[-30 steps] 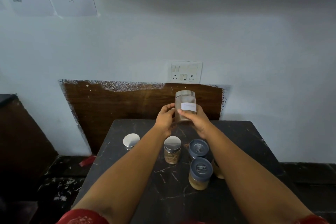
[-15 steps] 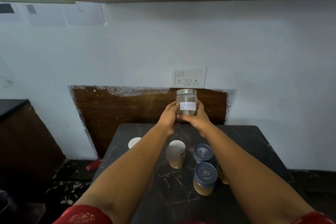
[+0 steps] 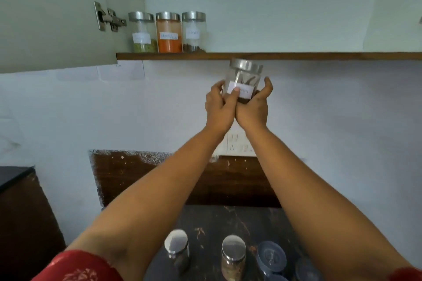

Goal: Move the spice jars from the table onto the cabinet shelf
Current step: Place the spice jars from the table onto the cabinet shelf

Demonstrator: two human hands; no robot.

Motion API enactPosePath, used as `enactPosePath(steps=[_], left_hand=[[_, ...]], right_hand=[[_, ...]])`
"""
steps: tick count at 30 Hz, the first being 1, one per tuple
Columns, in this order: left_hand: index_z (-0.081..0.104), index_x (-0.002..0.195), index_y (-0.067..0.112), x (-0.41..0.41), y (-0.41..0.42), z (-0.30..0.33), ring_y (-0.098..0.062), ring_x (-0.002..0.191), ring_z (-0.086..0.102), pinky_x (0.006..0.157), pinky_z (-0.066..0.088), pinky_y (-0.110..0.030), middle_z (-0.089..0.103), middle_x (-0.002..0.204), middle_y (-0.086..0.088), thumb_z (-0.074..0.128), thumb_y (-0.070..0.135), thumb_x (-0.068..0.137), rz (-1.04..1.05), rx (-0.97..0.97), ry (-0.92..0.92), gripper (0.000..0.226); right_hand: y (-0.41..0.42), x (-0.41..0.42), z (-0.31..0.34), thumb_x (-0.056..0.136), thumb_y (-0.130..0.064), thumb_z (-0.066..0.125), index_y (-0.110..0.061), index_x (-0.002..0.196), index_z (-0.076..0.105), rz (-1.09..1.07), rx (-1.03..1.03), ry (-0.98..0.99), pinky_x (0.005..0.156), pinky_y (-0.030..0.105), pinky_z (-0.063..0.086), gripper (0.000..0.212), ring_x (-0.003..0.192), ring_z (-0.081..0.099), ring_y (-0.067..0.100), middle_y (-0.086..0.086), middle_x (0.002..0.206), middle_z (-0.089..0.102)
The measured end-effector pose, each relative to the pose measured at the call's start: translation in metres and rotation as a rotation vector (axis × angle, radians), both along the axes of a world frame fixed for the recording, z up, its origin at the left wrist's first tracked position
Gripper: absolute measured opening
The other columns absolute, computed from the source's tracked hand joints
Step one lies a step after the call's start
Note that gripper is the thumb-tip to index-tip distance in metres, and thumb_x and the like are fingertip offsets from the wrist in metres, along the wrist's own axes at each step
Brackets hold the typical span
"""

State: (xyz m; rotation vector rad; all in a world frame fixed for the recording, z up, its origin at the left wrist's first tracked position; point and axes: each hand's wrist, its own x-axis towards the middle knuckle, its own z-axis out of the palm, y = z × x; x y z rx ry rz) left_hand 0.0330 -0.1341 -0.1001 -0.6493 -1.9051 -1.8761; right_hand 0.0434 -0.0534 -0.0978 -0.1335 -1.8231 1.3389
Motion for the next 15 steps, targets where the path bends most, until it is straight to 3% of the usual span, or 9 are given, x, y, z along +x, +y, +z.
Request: enactPosePath(steps=[4,6,8,10,12,15], left_hand=[[0.042,0.138,0.019,-0.034,-0.010,0.084,-0.025,0.126,0.046,0.105,0.041,-0.046,0.049,0.132,-0.008,0.054,0.041,0.093,0.095,-0.081,0.151,0.051],[0.043,0.139,0.019,-0.053,-0.016,0.112,-0.026,0.124,0.050,0.104,0.043,-0.047,0.054,0.133,-0.008,0.046,0.048,0.096,0.065,-0.174,0.170,0.053],[0.046,0.135,0.019,-0.073,-0.025,0.127,-0.029,0.125,0.050,0.106,0.039,-0.051,0.056,0.133,-0.009,0.032,0.058,0.095,0.121,-0.350,0.199,0.058],[0.050,0.131,0.016,-0.099,-0.043,0.134,-0.032,0.129,0.044,0.111,0.028,-0.055,0.054,0.135,-0.012,0.021,0.060,0.097,0.359,-0.633,0.254,0.063],[0.053,0.130,0.012,-0.121,-0.062,0.129,-0.033,0.133,0.038,0.117,0.013,-0.055,0.049,0.139,-0.015,0.015,0.057,0.099,0.621,-0.911,0.293,0.067],[0.063,0.114,0.014,-0.141,-0.073,0.118,-0.029,0.119,0.049,0.111,0.020,-0.048,0.062,0.121,-0.011,0.012,0.056,0.099,0.783,-0.983,0.386,0.068]], right_hand=[[-0.004,-0.033,0.080,0.073,-0.040,0.076,-0.023,0.143,0.028,-0.011,0.058,0.170,0.066,0.018,0.047,0.086,0.095,0.062,0.015,-0.002,0.118,0.058],[-0.003,-0.049,0.106,0.075,-0.039,0.076,-0.020,0.149,0.022,-0.059,0.136,0.222,0.077,0.019,0.046,0.094,0.108,0.054,0.019,0.008,0.132,0.047],[0.001,-0.066,0.123,0.076,-0.047,0.073,-0.013,0.152,0.016,-0.166,0.303,0.212,0.091,0.031,0.045,0.100,0.122,0.044,0.028,0.013,0.137,0.043],[0.007,-0.084,0.139,0.071,-0.054,0.076,-0.008,0.148,0.021,-0.222,0.458,0.100,0.095,0.041,0.045,0.104,0.125,0.041,0.032,0.013,0.135,0.048],[0.014,-0.104,0.156,0.065,-0.049,0.083,-0.007,0.137,0.032,-0.145,0.454,-0.106,0.090,0.037,0.046,0.098,0.122,0.048,0.032,0.012,0.129,0.053],[0.016,-0.131,0.176,0.061,-0.050,0.086,-0.002,0.136,0.037,-0.081,0.461,-0.442,0.084,0.030,0.044,0.102,0.120,0.054,0.027,0.012,0.131,0.052]])
